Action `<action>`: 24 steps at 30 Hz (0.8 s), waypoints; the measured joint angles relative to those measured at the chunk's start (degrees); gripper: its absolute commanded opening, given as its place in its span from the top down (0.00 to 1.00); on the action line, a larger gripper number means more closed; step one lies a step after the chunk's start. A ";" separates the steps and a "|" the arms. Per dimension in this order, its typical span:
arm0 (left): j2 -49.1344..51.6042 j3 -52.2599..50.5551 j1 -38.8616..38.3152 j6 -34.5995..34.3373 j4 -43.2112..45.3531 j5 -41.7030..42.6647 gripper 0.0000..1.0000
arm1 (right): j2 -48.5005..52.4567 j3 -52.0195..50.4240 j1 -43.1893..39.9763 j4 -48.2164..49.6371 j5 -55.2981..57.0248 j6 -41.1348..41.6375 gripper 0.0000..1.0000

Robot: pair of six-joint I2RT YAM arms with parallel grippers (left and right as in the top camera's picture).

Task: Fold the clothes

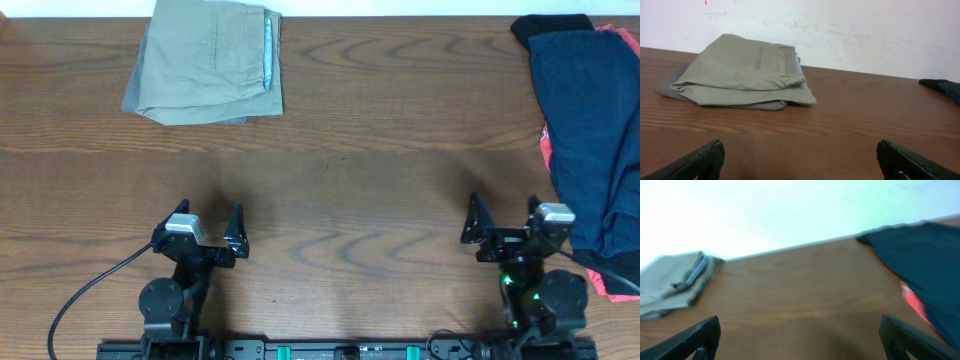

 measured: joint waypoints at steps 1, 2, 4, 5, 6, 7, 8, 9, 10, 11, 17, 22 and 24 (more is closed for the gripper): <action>0.00 0.00 0.00 0.00 -0.02 0.00 0.02 | -0.68 -1.81 0.00 2.60 -0.72 0.02 0.01; 0.00 0.00 0.00 0.00 0.02 0.00 0.02 | -1.27 -3.39 0.00 4.17 -1.33 0.04 0.01; 0.00 0.00 0.00 0.00 0.00 0.00 0.02 | -2.25 -6.23 0.00 7.63 -2.34 0.07 0.01; 0.02 0.00 0.00 0.00 0.00 0.00 0.02 | -2.71 -7.65 0.00 9.60 -2.67 0.09 0.01; 0.02 0.00 0.00 0.00 0.00 0.00 0.02 | -3.10 -8.57 0.00 10.80 -2.89 0.11 0.01; 0.00 0.00 0.00 0.02 -0.02 0.00 0.02 | -3.48 -9.44 0.00 12.24 -2.99 0.11 0.01; 0.02 0.00 0.00 0.02 0.00 0.00 0.02 | -3.93 -10.23 0.00 13.33 -3.15 0.13 0.01; 0.00 0.00 0.00 0.00 0.00 0.00 0.02 | -4.31 -10.80 0.00 14.19 -3.32 0.15 0.01; 0.02 0.00 0.00 0.00 0.00 0.00 0.02 | -4.72 -11.34 0.00 14.75 -3.37 0.20 0.01; 0.02 0.00 0.00 0.00 0.00 0.00 0.02 | -5.27 -11.74 0.00 14.73 -3.52 0.26 0.01; 0.02 0.00 0.00 0.00 0.00 0.00 0.02 | -7.45 -12.44 0.00 14.67 -3.78 0.20 0.01; 0.02 0.00 0.00 0.00 0.00 0.00 0.02 | -7.65 -12.48 0.00 9.81 -3.78 -0.83 0.01; 0.02 0.00 0.00 0.00 0.00 0.00 0.02 | -7.63 -12.50 0.00 8.00 -3.78 -1.42 0.01</action>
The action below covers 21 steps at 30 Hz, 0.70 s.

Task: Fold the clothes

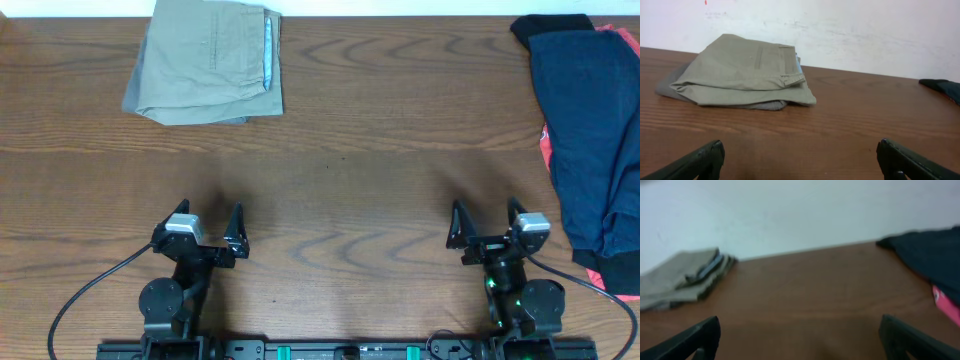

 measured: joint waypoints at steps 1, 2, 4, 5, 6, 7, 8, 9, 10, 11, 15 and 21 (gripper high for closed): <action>0.00 0.00 0.00 0.00 0.00 0.00 0.02 | 0.00 0.00 0.00 0.04 0.00 -0.20 0.01; 0.00 0.00 0.00 0.00 0.00 -0.02 0.02 | -0.02 0.00 0.00 0.02 -0.02 -0.31 0.01; 0.00 0.00 0.00 0.00 0.00 0.00 0.02 | 0.00 0.00 0.00 0.02 -0.02 -0.46 0.01; 0.00 0.00 0.00 0.00 0.00 0.00 0.02 | 0.00 0.00 0.00 0.02 -0.02 -0.48 0.01; 0.00 0.00 0.00 0.00 0.00 0.00 0.02 | 0.00 0.00 0.00 0.02 -0.02 -0.52 0.01; 0.00 0.00 0.00 0.00 0.00 0.00 0.02 | 0.00 0.00 0.00 0.02 -0.02 -0.61 0.01; 0.00 0.00 0.00 0.00 0.00 0.00 0.02 | 0.00 0.00 0.00 0.02 -0.02 -0.66 0.01; 0.00 0.00 0.00 0.00 0.00 0.00 0.02 | 0.00 0.00 -0.02 0.02 -0.02 -0.66 0.01; 0.00 0.00 0.00 0.00 0.00 0.00 0.02 | 0.00 0.00 -0.02 0.02 0.00 -0.66 0.01; 0.00 0.00 0.00 0.00 0.00 0.00 0.02 | 0.00 0.00 -0.02 0.02 0.00 -0.66 0.01; 0.00 0.00 0.00 0.00 0.00 0.00 0.02 | 0.00 0.00 -0.24 0.02 0.00 -0.68 0.01; 0.00 0.00 0.00 0.00 0.00 0.00 0.02 | 0.00 0.00 -0.24 0.02 -0.02 -0.68 0.01</action>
